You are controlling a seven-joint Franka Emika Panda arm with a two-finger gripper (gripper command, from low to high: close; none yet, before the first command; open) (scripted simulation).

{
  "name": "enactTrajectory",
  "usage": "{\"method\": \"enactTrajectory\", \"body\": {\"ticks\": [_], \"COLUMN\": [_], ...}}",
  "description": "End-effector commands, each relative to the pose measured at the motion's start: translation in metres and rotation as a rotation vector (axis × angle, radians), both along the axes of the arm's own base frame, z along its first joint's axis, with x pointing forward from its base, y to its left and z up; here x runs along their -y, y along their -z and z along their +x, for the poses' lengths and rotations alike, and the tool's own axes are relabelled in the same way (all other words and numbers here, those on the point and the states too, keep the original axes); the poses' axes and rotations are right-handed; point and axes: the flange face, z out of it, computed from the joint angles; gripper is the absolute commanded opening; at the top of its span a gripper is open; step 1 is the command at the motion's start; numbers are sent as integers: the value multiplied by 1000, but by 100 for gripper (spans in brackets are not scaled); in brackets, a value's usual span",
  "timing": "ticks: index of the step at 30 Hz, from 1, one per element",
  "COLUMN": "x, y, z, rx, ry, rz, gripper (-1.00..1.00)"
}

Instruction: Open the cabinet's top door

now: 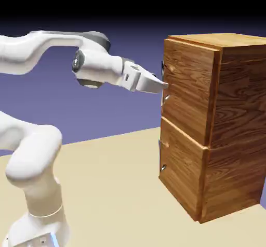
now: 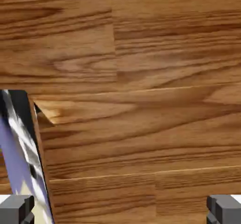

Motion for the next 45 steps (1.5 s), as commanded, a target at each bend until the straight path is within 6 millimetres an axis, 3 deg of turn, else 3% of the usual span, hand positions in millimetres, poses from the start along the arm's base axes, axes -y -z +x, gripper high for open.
{"method": "enactTrajectory", "body": {"ticks": [1,23,28,29,30,31,38,45], "x": [-3,-60,-57,-57,-57,-57,-23,14], "y": [1,61,61,61,61,61,61,61], "z": [-1,4,53,54,54,54,5,-29], "rx": [13,268,268,268,268,268,276,281], "ry": [1,57,57,57,57,57,-164,-352], "rz": [-2,-85,-85,-85,-85,-85,-55,-29], "gripper": [0,0,0,0,-100,-100,-100,-100]}}
